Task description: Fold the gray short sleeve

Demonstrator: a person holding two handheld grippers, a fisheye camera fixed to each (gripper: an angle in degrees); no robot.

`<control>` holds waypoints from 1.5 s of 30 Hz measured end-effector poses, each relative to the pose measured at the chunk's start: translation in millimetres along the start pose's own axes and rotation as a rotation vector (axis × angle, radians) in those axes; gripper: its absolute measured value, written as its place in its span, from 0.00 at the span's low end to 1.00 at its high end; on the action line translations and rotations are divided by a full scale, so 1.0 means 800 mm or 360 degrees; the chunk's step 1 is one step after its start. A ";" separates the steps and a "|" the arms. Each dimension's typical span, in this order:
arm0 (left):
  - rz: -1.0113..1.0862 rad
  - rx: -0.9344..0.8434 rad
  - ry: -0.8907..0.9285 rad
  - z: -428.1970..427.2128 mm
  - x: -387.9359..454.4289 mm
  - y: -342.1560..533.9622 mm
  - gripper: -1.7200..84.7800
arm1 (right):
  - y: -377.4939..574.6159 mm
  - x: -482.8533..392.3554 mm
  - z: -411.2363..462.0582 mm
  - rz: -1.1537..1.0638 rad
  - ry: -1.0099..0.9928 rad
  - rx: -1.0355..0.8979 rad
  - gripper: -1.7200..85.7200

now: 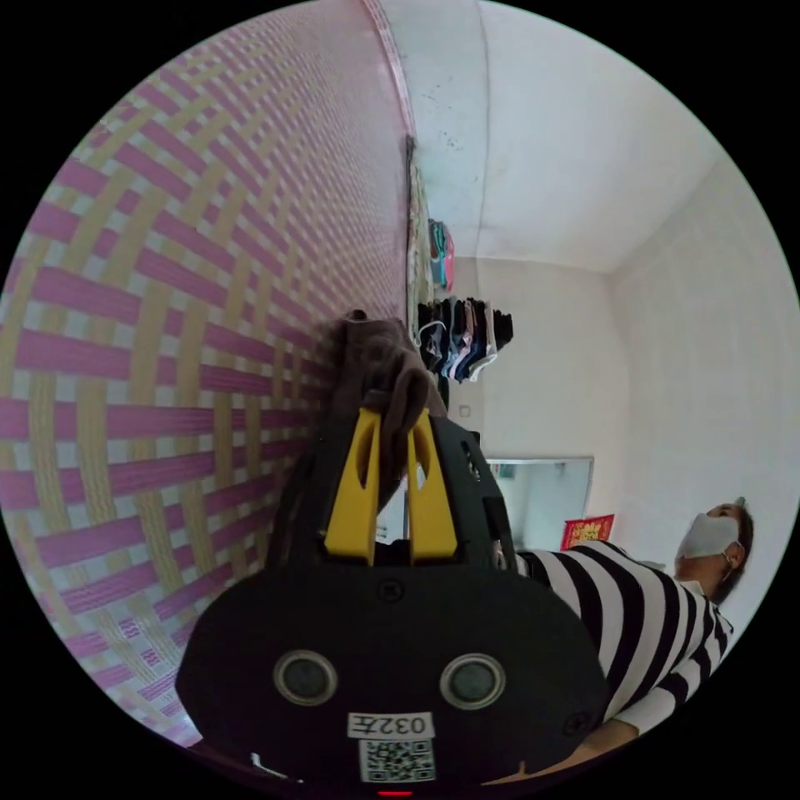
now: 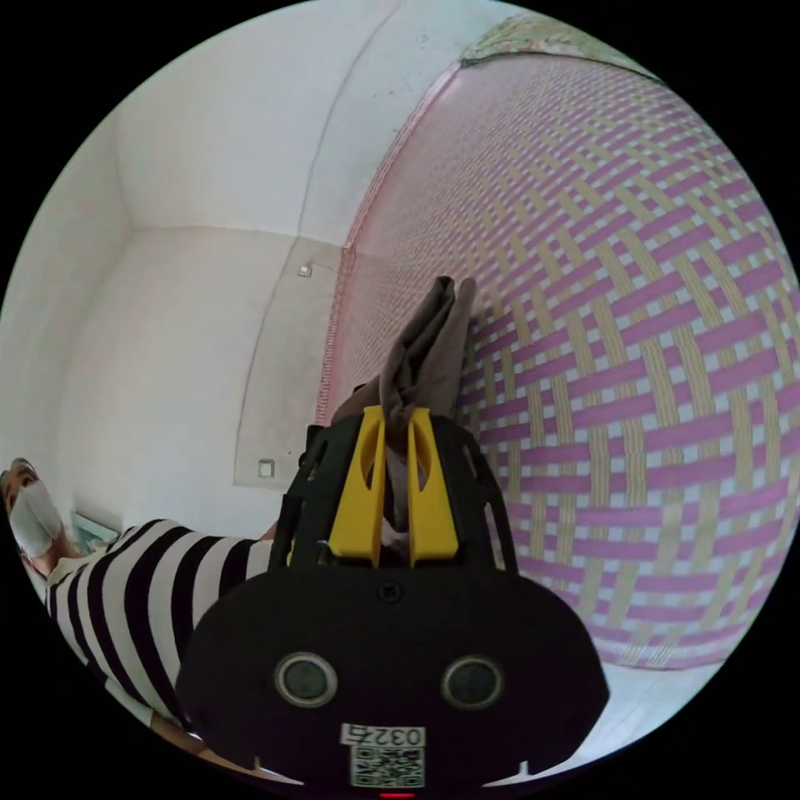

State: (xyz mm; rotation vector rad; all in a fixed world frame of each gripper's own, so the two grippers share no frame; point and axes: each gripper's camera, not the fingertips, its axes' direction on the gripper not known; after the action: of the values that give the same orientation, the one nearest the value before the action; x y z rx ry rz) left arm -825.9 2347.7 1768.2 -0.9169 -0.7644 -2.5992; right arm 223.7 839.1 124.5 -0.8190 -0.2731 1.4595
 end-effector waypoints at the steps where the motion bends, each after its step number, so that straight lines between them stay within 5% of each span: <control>1: 0.0030 -0.0051 0.0030 0.009 -0.005 0.000 0.03 | 0.023 0.005 0.004 0.0004 0.0008 0.0049 0.07; 12: 0.0269 -0.0652 0.0227 0.138 -0.070 -0.020 0.03 | 0.267 0.051 0.010 0.0217 0.0122 0.0611 0.07; 20: 0.0289 -0.0973 0.0240 0.335 -0.086 0.025 0.03 | 0.419 0.143 -0.021 0.0329 0.0131 0.0932 0.07; 34: 0.0209 -0.1023 0.0225 0.692 -0.101 0.074 0.03 | 0.534 0.352 -0.193 0.0245 0.0143 0.1108 0.07; 45: 0.0358 -0.1065 0.0275 0.900 -0.089 -0.017 0.03 | 0.487 0.426 -0.284 0.0131 0.0137 0.1163 0.07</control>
State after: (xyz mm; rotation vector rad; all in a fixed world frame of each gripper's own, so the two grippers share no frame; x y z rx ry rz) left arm -420.1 2771.5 2191.2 -0.8505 0.2701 -2.6999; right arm 114.7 1049.4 -388.4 -0.2938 0.3535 1.4475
